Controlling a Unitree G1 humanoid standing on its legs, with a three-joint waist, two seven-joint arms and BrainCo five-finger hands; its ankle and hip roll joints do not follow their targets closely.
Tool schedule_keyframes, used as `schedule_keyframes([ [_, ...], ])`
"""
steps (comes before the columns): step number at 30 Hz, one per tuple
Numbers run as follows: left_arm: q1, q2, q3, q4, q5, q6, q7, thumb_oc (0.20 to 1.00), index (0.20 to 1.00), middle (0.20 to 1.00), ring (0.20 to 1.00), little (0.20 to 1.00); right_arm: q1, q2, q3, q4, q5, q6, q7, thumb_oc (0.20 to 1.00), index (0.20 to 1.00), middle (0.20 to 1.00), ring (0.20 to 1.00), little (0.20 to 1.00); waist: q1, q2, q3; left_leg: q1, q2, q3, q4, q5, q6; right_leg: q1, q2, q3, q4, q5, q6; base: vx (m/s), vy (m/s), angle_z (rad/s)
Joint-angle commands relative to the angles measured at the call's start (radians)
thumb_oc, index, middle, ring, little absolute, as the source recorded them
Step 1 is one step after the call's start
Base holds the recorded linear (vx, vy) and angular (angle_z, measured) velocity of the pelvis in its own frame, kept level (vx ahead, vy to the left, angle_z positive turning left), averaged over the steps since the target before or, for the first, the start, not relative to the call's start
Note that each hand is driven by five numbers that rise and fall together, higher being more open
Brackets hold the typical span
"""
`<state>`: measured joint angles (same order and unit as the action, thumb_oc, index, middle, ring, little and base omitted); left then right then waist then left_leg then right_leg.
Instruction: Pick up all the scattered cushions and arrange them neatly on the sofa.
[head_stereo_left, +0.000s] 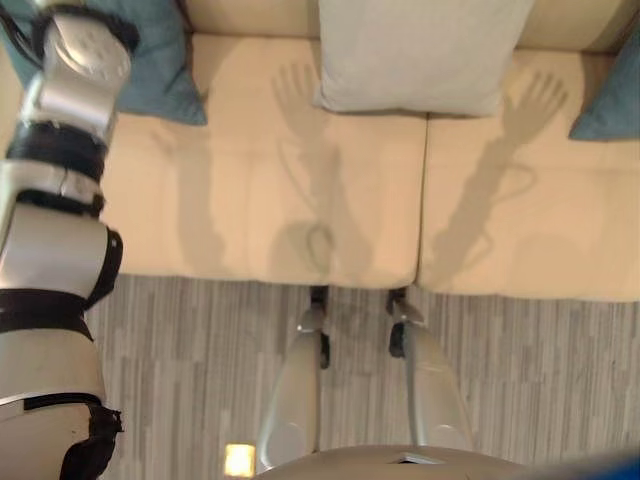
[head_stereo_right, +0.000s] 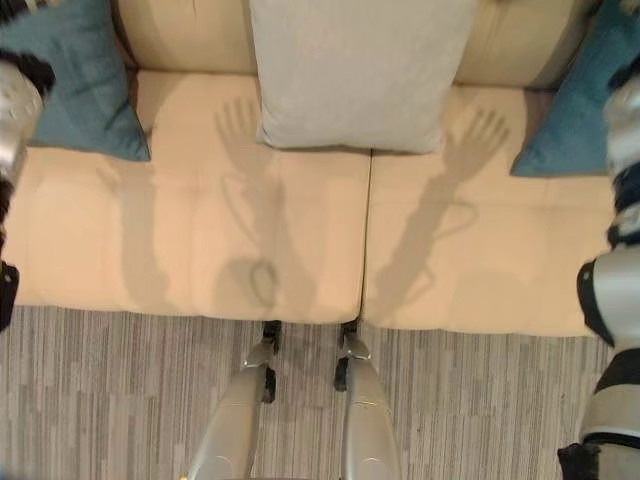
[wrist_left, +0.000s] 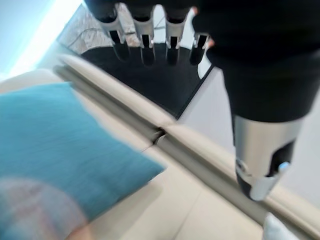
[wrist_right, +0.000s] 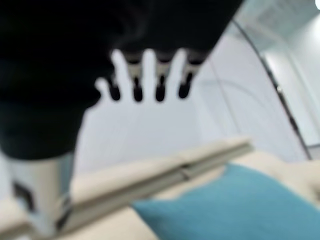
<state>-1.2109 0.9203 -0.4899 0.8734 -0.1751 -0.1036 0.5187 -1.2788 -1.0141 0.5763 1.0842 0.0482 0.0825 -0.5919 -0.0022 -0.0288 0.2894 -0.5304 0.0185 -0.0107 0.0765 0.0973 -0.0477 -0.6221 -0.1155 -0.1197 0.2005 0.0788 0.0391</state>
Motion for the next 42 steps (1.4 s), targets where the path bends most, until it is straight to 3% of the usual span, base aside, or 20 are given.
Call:
schedule_keyframes([
  [1,0.194,0.02,0.129,-0.104,0.009,-0.086,-0.062,1.0,1.0,1.0,1.0,1.0,0.245,-0.048,-0.108,-0.029,0.014,-0.063,0.095,1.0,1.0,1.0,1.0,1.0,0.012,-0.031,-0.072,0.096,-0.027,0.023,0.045,-0.142,-0.017,0.198,-0.033,-0.001,-0.144,0.001,0.098,0.08,-0.044,0.0],
  [2,0.291,0.035,0.172,-0.17,0.01,-0.093,-0.095,1.0,1.0,1.0,1.0,1.0,0.346,-0.057,-0.154,-0.065,0.006,-0.067,0.128,1.0,1.0,1.0,1.0,1.0,0.011,-0.032,-0.076,0.117,-0.027,0.022,0.029,-0.139,-0.017,0.219,-0.032,-0.005,-0.15,-0.001,0.098,0.15,-0.056,0.01],
  [3,0.489,0.049,0.256,-0.267,0.051,-0.093,-0.15,1.0,1.0,1.0,1.0,1.0,0.571,-0.031,-0.266,-0.128,-0.004,-0.088,0.201,1.0,1.0,1.0,1.0,1.0,0.01,-0.035,-0.086,0.17,-0.023,0.028,0.0,-0.132,-0.02,0.268,-0.03,-0.016,-0.164,-0.004,0.1,0.09,-0.028,0.0],
  [4,0.494,0.05,0.258,-0.272,0.052,-0.091,-0.151,1.0,1.0,1.0,1.0,1.0,0.58,-0.031,-0.273,-0.133,-0.005,-0.087,0.201,1.0,1.0,1.0,1.0,1.0,0.01,-0.037,-0.089,0.169,-0.025,0.027,-0.003,-0.127,-0.019,0.267,-0.032,-0.016,-0.167,-0.001,0.1,0.15,-0.011,-0.02],
  [5,0.674,0.019,0.337,-0.325,0.057,-0.085,-0.197,1.0,1.0,1.0,1.0,1.0,0.721,0.0,-0.351,-0.189,-0.019,-0.093,0.243,1.0,1.0,1.0,1.0,1.0,0.01,-0.038,-0.102,0.217,-0.022,0.031,-0.029,-0.123,-0.019,0.31,-0.029,-0.019,-0.178,-0.006,0.101,0.1,-0.013,-0.03],
  [7,0.816,-0.04,0.399,-0.337,0.052,-0.077,-0.247,1.0,1.0,1.0,1.0,1.0,0.819,0.059,-0.401,-0.196,-0.039,-0.096,0.284,1.0,1.0,1.0,1.0,1.0,0.01,-0.036,-0.114,0.266,-0.02,0.032,-0.062,-0.117,-0.017,0.354,-0.025,-0.024,-0.194,-0.01,0.104,0.12,-0.011,0.0],
  [11,1.029,-0.205,0.441,-0.211,0.047,-0.043,-0.356,1.0,1.0,1.0,1.0,1.0,0.968,0.203,-0.456,-0.129,-0.109,-0.084,0.35,1.0,1.0,1.0,1.0,1.0,0.006,-0.026,-0.158,0.349,-0.019,0.04,-0.113,-0.103,-0.013,0.431,-0.015,-0.036,-0.229,-0.016,0.105,0.08,0.001,0.05],
  [12,1.031,-0.206,0.442,-0.211,0.047,-0.044,-0.357,1.0,1.0,1.0,1.0,1.0,0.969,0.203,-0.455,-0.13,-0.109,-0.084,0.35,1.0,1.0,1.0,1.0,1.0,0.005,-0.025,-0.157,0.353,-0.018,0.04,-0.115,-0.103,-0.013,0.434,-0.015,-0.036,-0.23,-0.015,0.105,0.06,0.006,0.06],
  [17,1.133,-0.384,0.436,0.098,0.09,0.002,-0.426,1.0,1.0,1.0,1.0,1.0,1.055,0.342,-0.465,0.011,-0.143,-0.078,0.395,1.0,1.0,1.0,1.0,1.0,0.001,-0.022,-0.193,0.426,-0.016,0.049,-0.13,-0.111,-0.007,0.506,-0.005,-0.035,-0.25,-0.026,0.105,0.03,0.008,0.01],
  [18,1.157,-0.452,0.45,0.237,0.09,0.022,-0.439,1.0,1.0,1.0,1.0,1.0,1.075,0.399,-0.457,0.08,-0.148,-0.074,0.414,1.0,1.0,1.0,1.0,1.0,0.0,-0.023,-0.21,0.448,-0.015,0.053,-0.14,-0.113,-0.007,0.526,-0.002,-0.035,-0.259,-0.029,0.104,0.02,-0.004,-0.04],
  [23,1.207,-0.551,0.484,0.408,0.119,0.059,-0.446,1.0,1.0,1.0,1.0,1.0,1.139,0.509,-0.444,0.154,-0.156,-0.068,0.442,1.0,1.0,1.0,1.0,1.0,0.004,-0.031,-0.243,0.5,-0.007,0.059,-0.154,-0.122,-0.008,0.578,0.01,-0.034,-0.28,-0.044,0.1,0.0,-0.033,-0.05],
  [31,1.256,-0.597,0.472,0.445,0.159,0.074,-0.454,1.0,1.0,1.0,1.0,1.0,1.196,0.597,-0.417,0.206,-0.173,-0.061,0.468,1.0,1.0,1.0,1.0,1.0,0.014,-0.035,-0.238,0.537,0.016,0.053,-0.151,-0.122,-0.019,0.63,0.032,-0.042,-0.275,-0.084,0.078,-0.06,-0.078,-0.04],
  [35,1.223,-0.598,0.425,0.423,0.173,0.073,-0.447,1.0,1.0,1.0,1.0,1.0,1.192,0.601,-0.42,0.22,-0.153,-0.059,0.459,1.0,1.0,1.0,1.0,1.0,0.012,-0.048,-0.193,0.458,0.029,0.038,-0.042,-0.114,-0.037,0.624,0.037,-0.047,-0.276,-0.093,0.065,-0.2,-0.055,0.2],
  [37,1.214,-0.601,0.415,0.416,0.173,0.072,-0.448,1.0,1.0,1.0,1.0,1.0,1.19,0.603,-0.418,0.224,-0.15,-0.057,0.46,1.0,1.0,1.0,1.0,1.0,0.011,-0.051,-0.18,0.438,0.027,0.038,0.002,-0.129,-0.037,0.616,0.032,-0.048,-0.271,-0.089,0.062,-0.26,-0.005,0.26],
  [38,1.202,-0.612,0.4,0.408,0.172,0.069,-0.447,1.0,1.0,1.0,1.0,1.0,1.181,0.602,-0.411,0.233,-0.148,-0.055,0.458,1.0,1.0,1.0,1.0,1.0,0.012,-0.07,-0.164,0.426,0.0,0.029,0.112,-0.208,-0.03,0.587,0.009,-0.05,-0.255,-0.07,0.06,-0.26,0.028,0.18],
  [39,1.201,-0.616,0.4,0.409,0.17,0.071,-0.448,1.0,1.0,1.0,1.0,1.0,1.18,0.603,-0.409,0.234,-0.149,-0.054,0.459,1.0,1.0,1.0,1.0,1.0,0.012,-0.071,-0.164,0.431,-0.005,0.019,0.148,-0.239,-0.025,0.581,0.007,-0.05,-0.25,-0.066,0.059,-0.31,0.062,0.06],
  [42,1.193,-0.641,0.391,0.407,0.157,0.063,-0.441,1.0,1.0,1.0,1.0,1.0,1.165,0.608,-0.402,0.238,-0.158,-0.049,0.461,1.0,1.0,1.0,1.0,1.0,0.002,-0.059,-0.175,0.486,-0.021,-0.038,0.185,-0.258,-0.024,0.54,0.011,-0.03,-0.237,-0.042,0.06,-0.14,0.128,0.01],
])
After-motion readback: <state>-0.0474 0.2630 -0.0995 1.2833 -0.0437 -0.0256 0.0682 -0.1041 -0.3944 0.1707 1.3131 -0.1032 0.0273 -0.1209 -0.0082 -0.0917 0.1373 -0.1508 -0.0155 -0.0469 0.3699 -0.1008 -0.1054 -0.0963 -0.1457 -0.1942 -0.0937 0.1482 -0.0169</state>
